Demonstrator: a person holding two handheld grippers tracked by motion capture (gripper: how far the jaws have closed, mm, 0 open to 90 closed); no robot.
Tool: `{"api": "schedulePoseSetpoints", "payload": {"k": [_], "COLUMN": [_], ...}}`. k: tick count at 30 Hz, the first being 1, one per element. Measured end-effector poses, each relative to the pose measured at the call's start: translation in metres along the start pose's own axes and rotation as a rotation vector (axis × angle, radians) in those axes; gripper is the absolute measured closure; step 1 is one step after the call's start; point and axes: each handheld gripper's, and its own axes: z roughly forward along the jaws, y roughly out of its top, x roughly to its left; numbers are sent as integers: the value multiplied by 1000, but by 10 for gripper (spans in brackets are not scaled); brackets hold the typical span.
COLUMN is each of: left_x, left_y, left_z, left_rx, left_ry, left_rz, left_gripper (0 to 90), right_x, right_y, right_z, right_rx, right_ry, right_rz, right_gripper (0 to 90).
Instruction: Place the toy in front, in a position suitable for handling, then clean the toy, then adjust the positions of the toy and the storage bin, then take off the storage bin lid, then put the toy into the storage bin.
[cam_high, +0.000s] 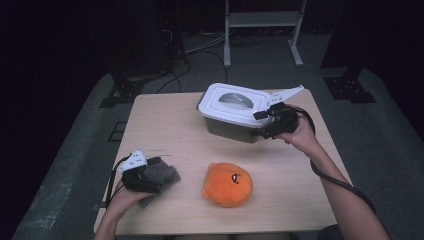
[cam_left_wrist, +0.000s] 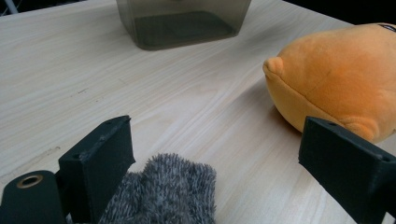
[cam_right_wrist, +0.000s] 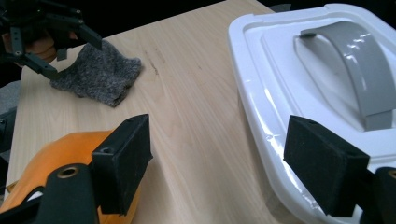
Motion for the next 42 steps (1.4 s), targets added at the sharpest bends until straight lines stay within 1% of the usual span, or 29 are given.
{"api": "schedulePoseSetpoints", "payload": {"k": [11, 27, 30, 37, 42], "left_x": [2, 1, 1, 0, 0], "left_y": [3, 5, 6, 6, 7], "left_z": [2, 5, 6, 6, 7], "left_rx": [-13, -19, -18, -19, -24], "left_ry": [-17, -38, -38, -43, -51], "left_rz": [-6, -1, 2, 3, 4], "left_gripper": [92, 92, 91, 91, 91], "right_x": [-11, -20, -21, -29, -38], "right_y": [17, 28, 30, 37, 47], "right_z": [1, 12, 14, 19, 24], "right_rx": [-6, -10, -1, -2, 4], "right_ry": [-21, -10, -11, -16, -24], "right_rz": [-2, 6, 1, -3, -13], "right_gripper": [220, 220, 220, 220, 220]}}
